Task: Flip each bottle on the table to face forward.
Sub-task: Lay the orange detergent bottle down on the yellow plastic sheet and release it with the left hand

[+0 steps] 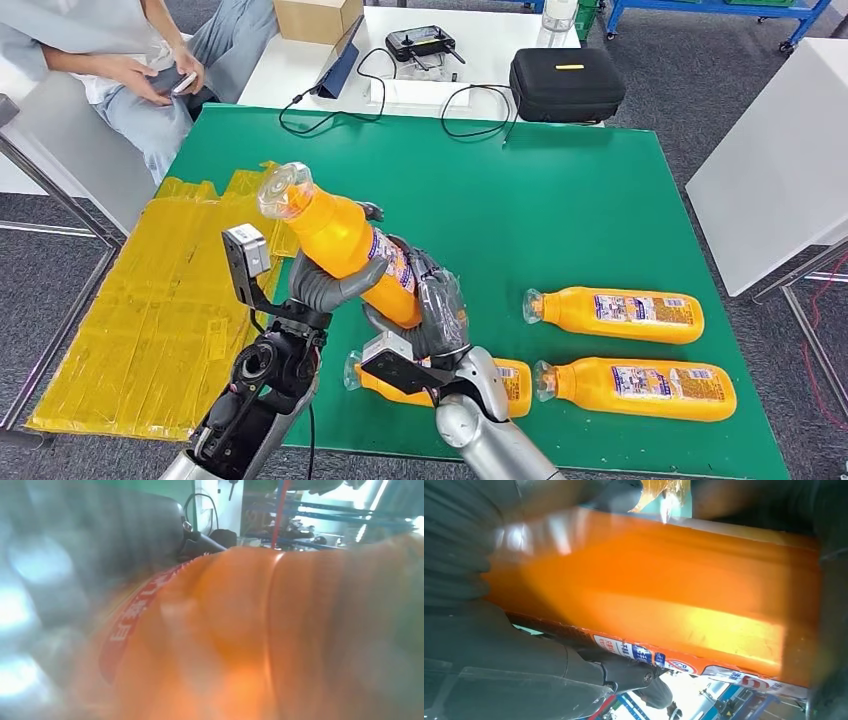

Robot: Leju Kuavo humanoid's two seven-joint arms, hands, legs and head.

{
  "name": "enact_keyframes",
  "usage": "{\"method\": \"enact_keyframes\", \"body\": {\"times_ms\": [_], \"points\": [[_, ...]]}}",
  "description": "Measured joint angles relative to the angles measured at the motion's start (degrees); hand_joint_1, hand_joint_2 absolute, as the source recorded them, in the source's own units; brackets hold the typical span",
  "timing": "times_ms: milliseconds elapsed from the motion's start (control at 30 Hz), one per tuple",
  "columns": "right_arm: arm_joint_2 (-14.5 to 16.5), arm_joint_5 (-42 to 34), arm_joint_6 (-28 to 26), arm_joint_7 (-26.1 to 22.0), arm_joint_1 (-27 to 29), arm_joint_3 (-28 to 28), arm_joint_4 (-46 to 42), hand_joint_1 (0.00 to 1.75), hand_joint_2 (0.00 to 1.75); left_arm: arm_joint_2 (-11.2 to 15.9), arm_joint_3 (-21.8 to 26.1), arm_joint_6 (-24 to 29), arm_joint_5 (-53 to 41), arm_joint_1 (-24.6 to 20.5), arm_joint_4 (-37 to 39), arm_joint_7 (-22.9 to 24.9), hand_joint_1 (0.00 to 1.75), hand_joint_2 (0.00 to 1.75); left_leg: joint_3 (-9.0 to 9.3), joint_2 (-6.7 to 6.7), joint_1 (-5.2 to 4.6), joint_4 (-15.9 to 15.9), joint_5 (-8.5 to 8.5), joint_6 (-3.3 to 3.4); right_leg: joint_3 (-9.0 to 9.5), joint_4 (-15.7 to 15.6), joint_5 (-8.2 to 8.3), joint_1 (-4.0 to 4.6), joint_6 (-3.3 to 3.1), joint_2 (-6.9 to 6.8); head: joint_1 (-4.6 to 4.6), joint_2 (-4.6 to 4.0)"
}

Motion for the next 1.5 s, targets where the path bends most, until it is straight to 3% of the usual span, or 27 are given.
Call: {"method": "enact_keyframes", "body": {"times_ms": [200, 233, 367, 733, 833, 967, 1067, 1200, 1300, 1400, 1500], "points": [[0.03, -0.04, 0.19, -0.03, -0.19, 0.4, -0.11, 1.75, 1.75, -0.26, 0.4, 1.73, 1.1, 1.04, -1.19, -1.45, 1.75, 1.75, 0.0, 0.0, 0.0, 0.0, 0.0, 0.0, 0.0, 0.0, 0.0, 0.0, 0.0, 0.01, -0.01, 0.0], [0.05, -0.09, 0.2, -0.08, -0.3, 0.48, -0.11, 1.67, 1.75, -0.33, 0.55, 2.04, 1.49, 1.39, -1.61, -2.01, 1.75, 1.75, 0.01, 0.01, 0.0, 0.0, 0.0, 0.0, 0.0, 0.0, 0.0, 0.0, 0.0, 0.02, -0.01, 0.0], [0.23, -1.68, 0.32, -1.49, -0.49, 0.82, -0.91, 0.03, 1.75, -0.54, 1.43, 2.98, 2.24, 3.12, -4.58, -4.9, 1.75, 1.75, -0.01, 0.03, 0.0, 0.0, 0.0, 0.0, -0.03, 0.0, 0.0, 0.0, 0.0, 0.01, -0.01, 0.0], [-0.92, -5.71, 0.66, -3.5, 4.48, 0.84, -8.28, 0.0, 1.75, 0.11, 7.28, 7.93, -0.71, 3.05, -11.47, -8.38, 1.75, 1.75, -0.06, -0.01, 0.02, -0.01, 0.0, -0.02, -0.06, 0.01, -0.01, 0.01, -0.03, 0.0, 0.02, 0.0], [-1.28, -7.45, 1.2, -4.02, 5.56, 0.64, -10.4, 0.0, 1.75, 0.39, 7.99, 12.99, -7.01, 2.87, -11.75, -10.56, 1.75, 1.75, -0.06, 0.0, 0.01, -0.01, 0.0, -0.02, -0.06, 0.0, 0.0, 0.0, -0.02, 0.01, 0.02, 0.0], [-2.55, -9.96, 2.43, -3.47, 8.03, -0.8, -17.99, 0.0, 1.75, 2.0, 9.73, 28.51, -30.88, 2.64, -12.16, -13.83, 1.75, 1.75, -0.08, 0.0, 0.01, -0.01, 0.0, -0.02, -0.07, 0.0, 0.0, 0.0, -0.02, -0.01, 0.01, 0.0], [-3.48, -9.39, 1.83, -1.88, 9.64, -2.79, -24.22, 0.0, 1.75, 3.86, 11.84, 34.4, -48.68, 2.47, -12.21, -11.34, 1.75, 1.75, -0.08, 0.0, 0.01, -0.01, -0.01, -0.03, -0.08, 0.0, -0.01, 0.01, -0.02, 0.0, 0.02, 0.0], [-4.37, -8.78, 0.8, -0.7, 11.14, -5.38, -30.41, 0.0, 1.75, 7.55, 16.19, 35.7, -80.27, 1.09, -9.19, -2.71, 1.75, 1.75, -0.04, 0.03, 0.02, -0.02, 0.0, -0.05, -0.1, 0.0, -0.02, 0.01, -0.04, 0.03, 0.02, 0.0], [-4.88, -8.75, 0.74, -0.61, 11.61, -6.66, -33.49, 0.0, 1.75, 12.72, 17.11, 35.08, -99.76, -1.52, -1.3, 5.7, 1.75, 1.75, 0.01, 0.14, 0.06, -0.03, 0.04, -0.11, -0.13, 0.01, 0.01, 0.03, -0.1, 0.1, 0.02, 0.0], [-5.36, -8.57, 0.74, -0.61, 12.3, -7.53, -35.97, 0.0, 1.75, 17.77, 16.64, 33.11, -105.0, -3.95, 7.74, 9.45, 1.75, 1.75, 0.03, 0.36, 0.1, -0.03, 0.08, -0.18, -0.18, 0.02, 0.11, 0.08, -0.22, 0.27, 0.02, 0.0], [-5.84, -8.32, 0.74, -0.61, 12.92, -7.99, -37.66, 0.0, 1.75, 20.92, 15.78, 31.12, -105.72, -5.15, 14.59, 10.47, 1.75, 1.75, 0.01, 0.38, 0.12, -0.03, 0.1, -0.21, -0.2, 0.03, 0.12, 0.08, -0.26, 0.3, 0.02, 0.0]]}}
